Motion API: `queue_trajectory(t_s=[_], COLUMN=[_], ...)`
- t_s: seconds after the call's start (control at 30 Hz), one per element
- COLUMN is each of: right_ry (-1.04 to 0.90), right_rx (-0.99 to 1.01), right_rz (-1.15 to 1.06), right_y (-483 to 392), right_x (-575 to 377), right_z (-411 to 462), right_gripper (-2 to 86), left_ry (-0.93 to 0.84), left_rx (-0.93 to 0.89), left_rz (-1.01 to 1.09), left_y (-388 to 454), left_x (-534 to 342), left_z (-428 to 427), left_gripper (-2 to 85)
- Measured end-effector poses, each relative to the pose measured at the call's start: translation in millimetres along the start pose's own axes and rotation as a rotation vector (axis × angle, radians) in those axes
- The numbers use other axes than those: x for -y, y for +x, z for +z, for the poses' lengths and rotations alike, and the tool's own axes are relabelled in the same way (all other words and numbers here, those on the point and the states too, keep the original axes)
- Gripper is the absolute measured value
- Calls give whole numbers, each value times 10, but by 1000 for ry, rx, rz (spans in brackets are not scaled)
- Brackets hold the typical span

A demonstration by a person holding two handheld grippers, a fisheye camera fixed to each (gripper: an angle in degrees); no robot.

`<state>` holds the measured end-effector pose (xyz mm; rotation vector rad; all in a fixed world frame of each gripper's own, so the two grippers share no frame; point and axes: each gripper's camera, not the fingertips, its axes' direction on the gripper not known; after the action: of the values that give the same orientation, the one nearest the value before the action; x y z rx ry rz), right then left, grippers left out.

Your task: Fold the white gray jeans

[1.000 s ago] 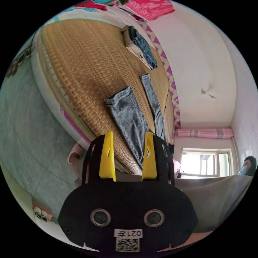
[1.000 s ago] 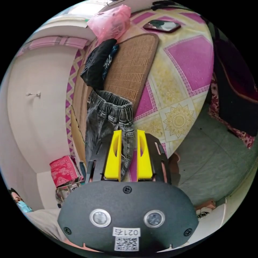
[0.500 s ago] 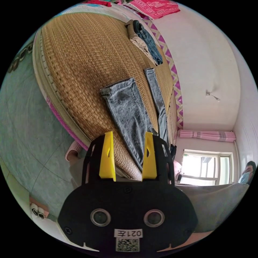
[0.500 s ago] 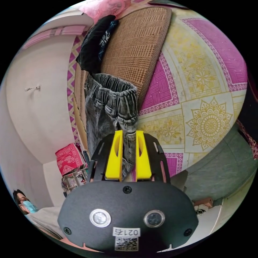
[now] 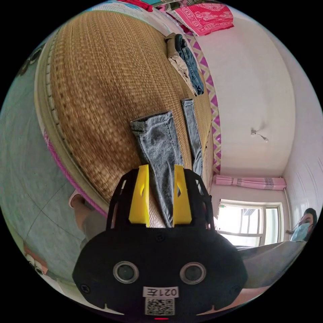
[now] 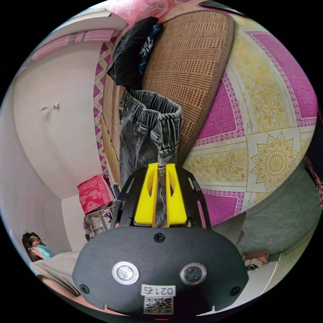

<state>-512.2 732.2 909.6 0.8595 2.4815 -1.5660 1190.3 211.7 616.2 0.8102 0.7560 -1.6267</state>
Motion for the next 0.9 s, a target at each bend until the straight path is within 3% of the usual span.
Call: queue_trajectory(t_s=[0.4,0.6,0.9], right_ry=[-1,-16,-73], right_rx=[-63,-117,14], right_rz=[10,13,16], right_y=[516,743,613], right_x=[-103,-117,38], right_z=[178,351,518], right_gripper=[34,28,20], left_ry=[35,39,-76], left_rx=[73,157,191], left_rz=[-8,-38,-43], left_y=[-117,16,1287], left_x=[474,897,1522], left_z=[-174,-153,-797], left_gripper=[107,6,-9])
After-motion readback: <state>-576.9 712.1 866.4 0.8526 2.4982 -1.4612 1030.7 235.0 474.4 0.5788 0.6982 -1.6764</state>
